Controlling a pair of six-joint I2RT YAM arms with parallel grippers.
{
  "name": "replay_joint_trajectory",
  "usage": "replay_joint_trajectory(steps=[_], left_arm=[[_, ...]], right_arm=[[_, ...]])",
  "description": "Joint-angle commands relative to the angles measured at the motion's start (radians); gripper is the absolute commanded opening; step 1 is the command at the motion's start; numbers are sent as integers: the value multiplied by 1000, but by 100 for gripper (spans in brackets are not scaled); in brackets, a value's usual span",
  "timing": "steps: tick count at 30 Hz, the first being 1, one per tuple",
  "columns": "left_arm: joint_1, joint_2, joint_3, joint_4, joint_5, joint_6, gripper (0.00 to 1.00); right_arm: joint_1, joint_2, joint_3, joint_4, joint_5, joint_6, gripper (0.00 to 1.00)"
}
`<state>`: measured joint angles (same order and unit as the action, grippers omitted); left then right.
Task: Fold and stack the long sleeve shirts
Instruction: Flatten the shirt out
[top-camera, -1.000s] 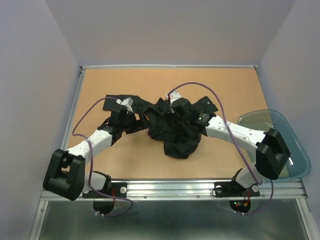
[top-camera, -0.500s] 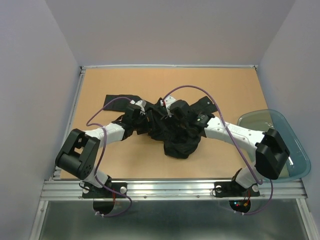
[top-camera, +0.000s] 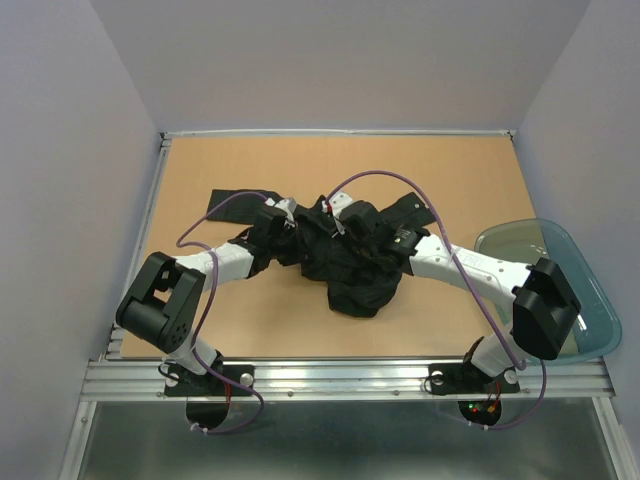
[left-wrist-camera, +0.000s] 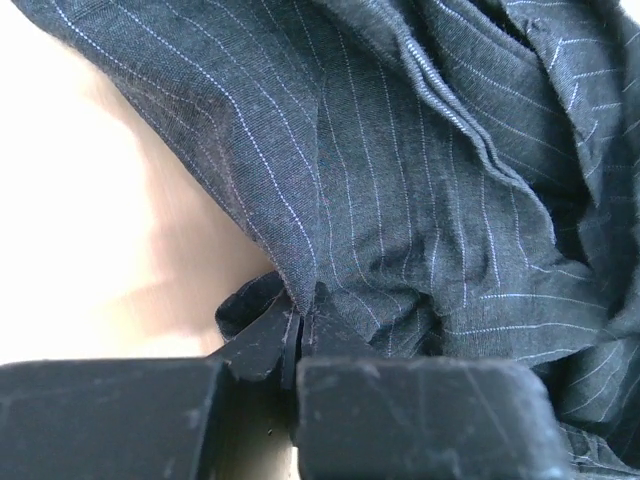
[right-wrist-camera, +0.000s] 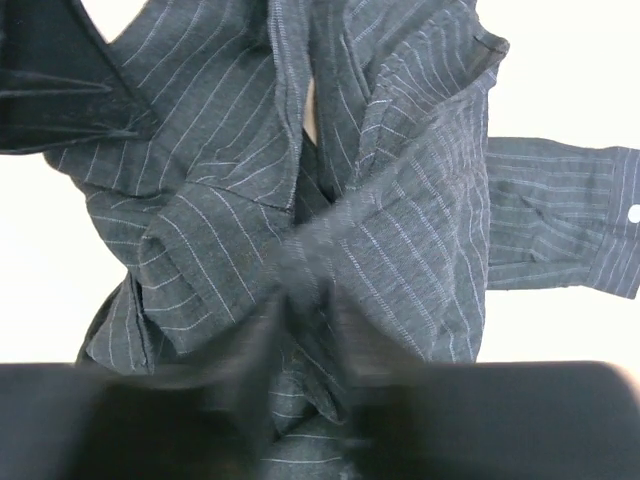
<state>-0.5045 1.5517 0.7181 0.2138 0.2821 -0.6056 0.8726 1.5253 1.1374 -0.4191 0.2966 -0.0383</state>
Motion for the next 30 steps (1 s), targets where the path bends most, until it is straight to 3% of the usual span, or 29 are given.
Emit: replay_joint_trajectory(steps=[1, 3, 4, 7, 13, 18, 25, 30], left_arm=[[-6, -42, 53, -17, -7, 52, 2], [-5, -54, 64, -57, -43, 85, 0], [-5, -67, 82, -97, -78, 99, 0], [3, -108, 122, -171, -148, 168, 0], [67, -225, 311, -388, -431, 297, 0], [153, -323, 558, -501, -563, 401, 0], [179, -415, 906, -528, -644, 546, 0], [179, -444, 1023, -487, -736, 633, 0]], right_arm=[[8, -25, 22, 8, 67, 2, 22], [8, -33, 21, 6, 88, -5, 12], [6, -33, 19, 8, 120, -6, 1], [2, -53, 18, 9, 203, -14, 1], [-95, -169, 96, 8, 396, 12, 1], [-130, -258, 235, 14, 530, 6, 1], [-130, -349, 426, 49, 457, -29, 1], [-130, -398, 466, 108, 440, -57, 1]])
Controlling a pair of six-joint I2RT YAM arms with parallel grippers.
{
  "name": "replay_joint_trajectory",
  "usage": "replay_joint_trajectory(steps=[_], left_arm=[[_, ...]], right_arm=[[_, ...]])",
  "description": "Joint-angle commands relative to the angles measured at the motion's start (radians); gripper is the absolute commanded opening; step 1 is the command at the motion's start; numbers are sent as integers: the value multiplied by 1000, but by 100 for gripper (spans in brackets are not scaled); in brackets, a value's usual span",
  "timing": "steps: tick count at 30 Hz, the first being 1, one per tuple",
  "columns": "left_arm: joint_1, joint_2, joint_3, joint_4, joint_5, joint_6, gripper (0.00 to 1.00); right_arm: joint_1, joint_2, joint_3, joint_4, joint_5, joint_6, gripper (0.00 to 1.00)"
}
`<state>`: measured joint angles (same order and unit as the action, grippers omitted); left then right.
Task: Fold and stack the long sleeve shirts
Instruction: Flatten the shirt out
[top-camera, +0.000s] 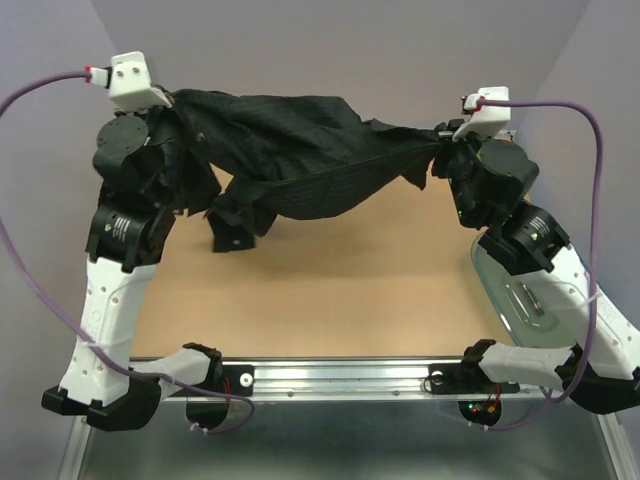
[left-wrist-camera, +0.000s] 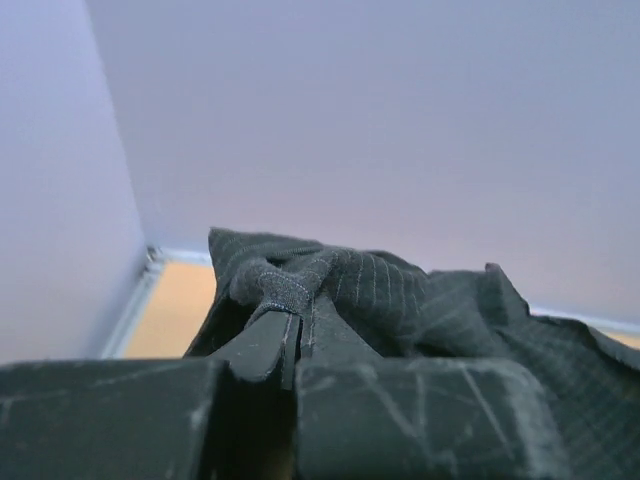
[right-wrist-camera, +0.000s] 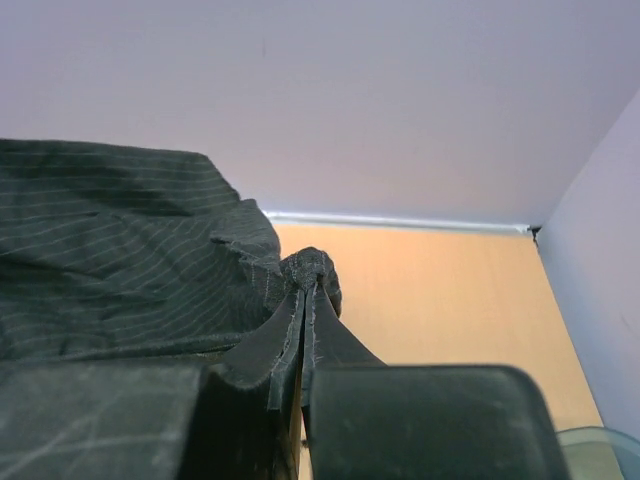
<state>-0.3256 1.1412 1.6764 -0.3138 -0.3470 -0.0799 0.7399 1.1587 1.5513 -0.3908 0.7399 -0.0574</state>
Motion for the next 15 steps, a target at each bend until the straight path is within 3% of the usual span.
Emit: replay_joint_trajectory(steps=[1, 5, 15], left_arm=[[0, -40, 60, 67, -131, 139, 0], [22, 17, 78, 36, -214, 172, 0], [143, 198, 42, 70, -208, 164, 0]], right_arm=[[3, -34, 52, 93, 6, -56, 1], [3, -36, 20, 110, 24, -79, 1], [-33, 19, -85, 191, 53, -136, 1]])
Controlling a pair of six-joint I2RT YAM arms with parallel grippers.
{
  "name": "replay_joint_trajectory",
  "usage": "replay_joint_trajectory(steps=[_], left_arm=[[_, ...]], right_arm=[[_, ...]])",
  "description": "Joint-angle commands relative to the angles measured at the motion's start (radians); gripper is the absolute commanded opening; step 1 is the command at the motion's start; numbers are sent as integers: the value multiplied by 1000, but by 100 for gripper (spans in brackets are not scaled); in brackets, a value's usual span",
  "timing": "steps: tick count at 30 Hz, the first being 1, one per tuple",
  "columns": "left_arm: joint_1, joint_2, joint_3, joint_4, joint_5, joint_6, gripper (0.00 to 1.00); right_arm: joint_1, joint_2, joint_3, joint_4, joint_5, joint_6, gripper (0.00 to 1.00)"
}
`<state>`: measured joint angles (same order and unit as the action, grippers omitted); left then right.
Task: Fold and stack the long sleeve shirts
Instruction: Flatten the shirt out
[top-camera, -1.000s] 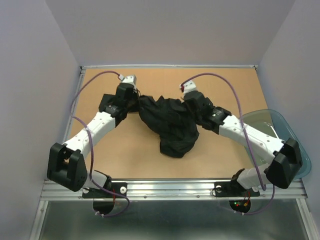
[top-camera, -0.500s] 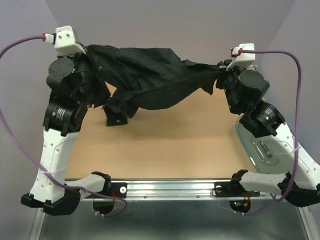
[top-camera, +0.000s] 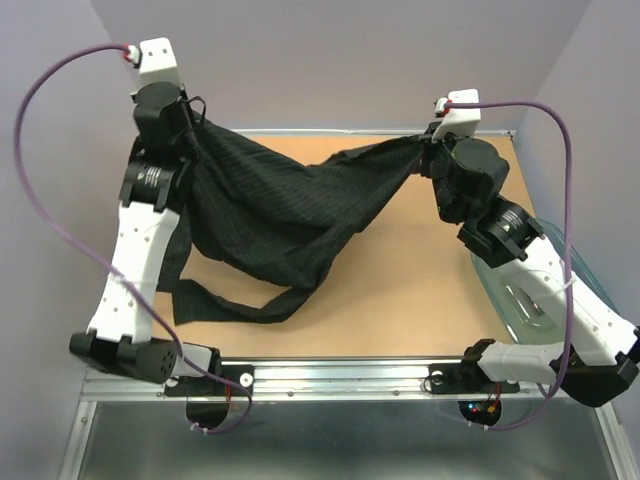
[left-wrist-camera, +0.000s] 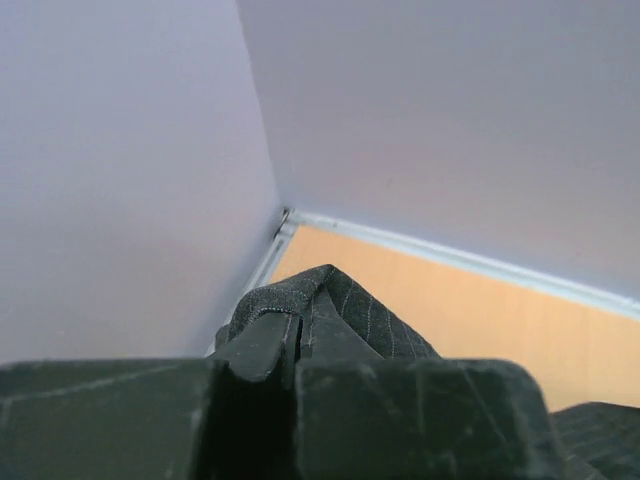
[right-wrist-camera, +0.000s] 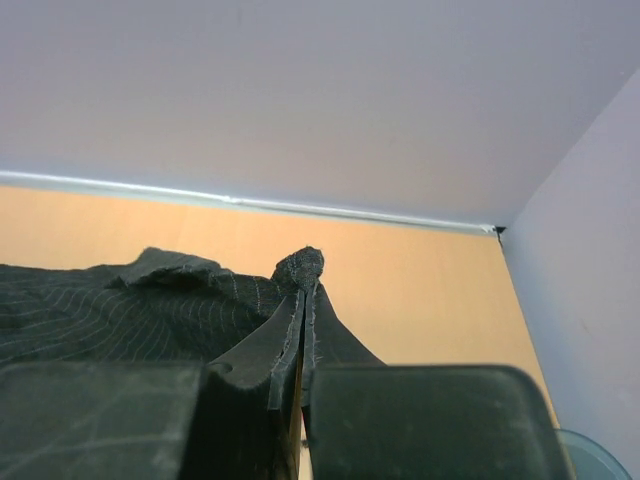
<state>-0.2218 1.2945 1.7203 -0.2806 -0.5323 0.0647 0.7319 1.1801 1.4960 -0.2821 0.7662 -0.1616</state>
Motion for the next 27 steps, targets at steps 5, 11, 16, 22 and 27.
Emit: replay_joint_trajectory(steps=[5, 11, 16, 22, 27], left_arm=[[65, 127, -5, 73, 44, 29, 4], [73, 296, -3, 109, 144, -9, 21], [75, 457, 191, -21, 270, -150, 30], [75, 390, 144, 1, 359, -267, 77], [73, 241, -69, 3, 454, -367, 81]], right_arm=[[-58, 4, -77, 90, 12, 5, 0], [-194, 19, -255, 98, -5, 146, 7], [-279, 61, -322, 42, 18, 244, 51], [-284, 67, -250, -113, -88, 307, 81], [-281, 16, -279, -138, -482, 326, 84]])
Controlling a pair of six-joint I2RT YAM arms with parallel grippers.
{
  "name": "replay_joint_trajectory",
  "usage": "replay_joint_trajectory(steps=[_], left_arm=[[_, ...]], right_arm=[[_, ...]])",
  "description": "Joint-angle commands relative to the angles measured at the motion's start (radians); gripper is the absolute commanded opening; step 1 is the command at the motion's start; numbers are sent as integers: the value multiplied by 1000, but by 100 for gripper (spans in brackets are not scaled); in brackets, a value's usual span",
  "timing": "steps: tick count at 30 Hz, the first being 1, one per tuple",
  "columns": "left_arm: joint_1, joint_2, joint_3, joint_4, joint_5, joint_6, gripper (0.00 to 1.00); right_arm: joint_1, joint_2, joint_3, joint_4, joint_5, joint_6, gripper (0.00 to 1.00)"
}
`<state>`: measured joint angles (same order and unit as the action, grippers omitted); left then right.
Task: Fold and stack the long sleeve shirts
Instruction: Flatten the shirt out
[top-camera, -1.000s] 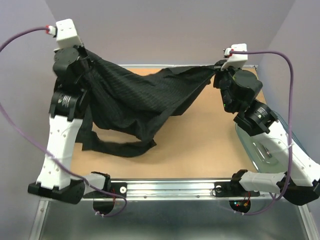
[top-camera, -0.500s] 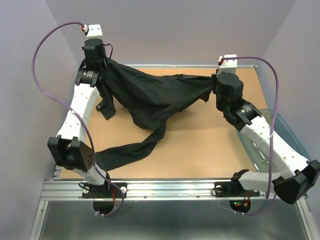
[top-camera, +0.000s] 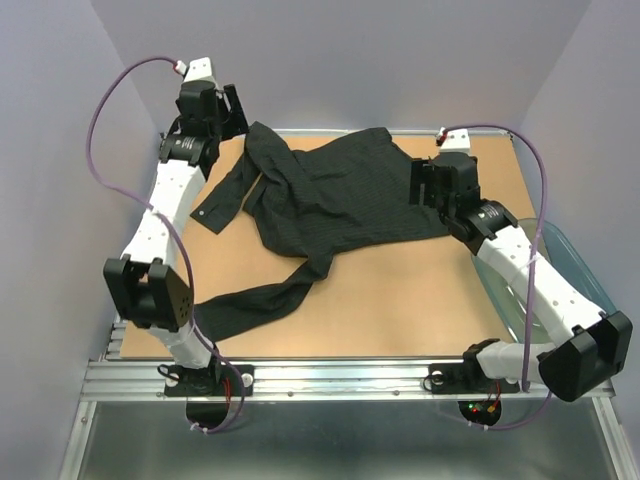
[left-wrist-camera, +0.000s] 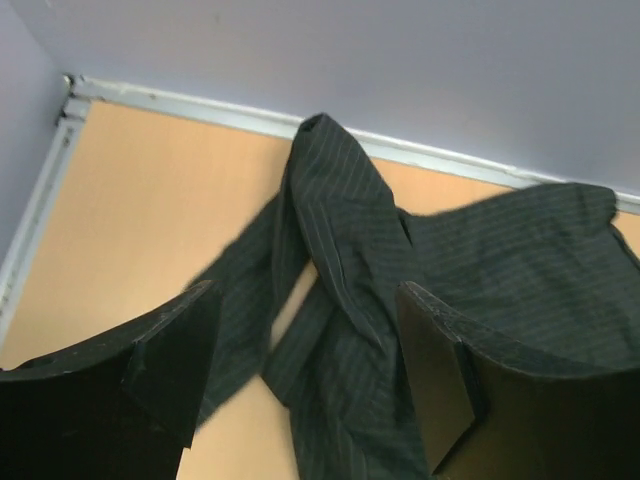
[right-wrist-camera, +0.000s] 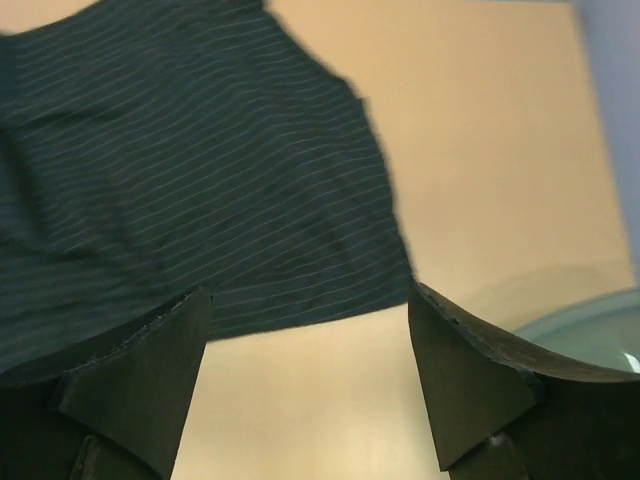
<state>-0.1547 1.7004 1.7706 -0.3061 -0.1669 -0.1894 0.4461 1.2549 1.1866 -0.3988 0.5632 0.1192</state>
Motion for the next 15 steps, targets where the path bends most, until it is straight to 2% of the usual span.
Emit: replay_joint_trajectory(steps=[1, 2, 4, 5, 8, 11, 15], left_arm=[[6, -218, -170, 30, 102, -160, 81], [6, -244, -278, 38, 134, -189, 81], [4, -324, -403, 65, 203, -237, 81], [1, -349, -534, 100, 231, -287, 81], [-19, -427, -768, 185, 306, -372, 81], [-29, -441, -911, 235, 306, -401, 80], [-31, -406, -971, 286, 279, -436, 77]], right_arm=[[5, -60, 10, -20, -345, 51, 84], [14, -58, -5, -21, -438, 60, 84], [25, -51, -54, -15, -505, 57, 84], [43, -46, -70, -14, -540, 57, 84], [109, -25, -126, 3, -556, 54, 84], [144, -8, -169, 37, -595, 94, 84], [148, -25, -249, 84, -609, 141, 84]])
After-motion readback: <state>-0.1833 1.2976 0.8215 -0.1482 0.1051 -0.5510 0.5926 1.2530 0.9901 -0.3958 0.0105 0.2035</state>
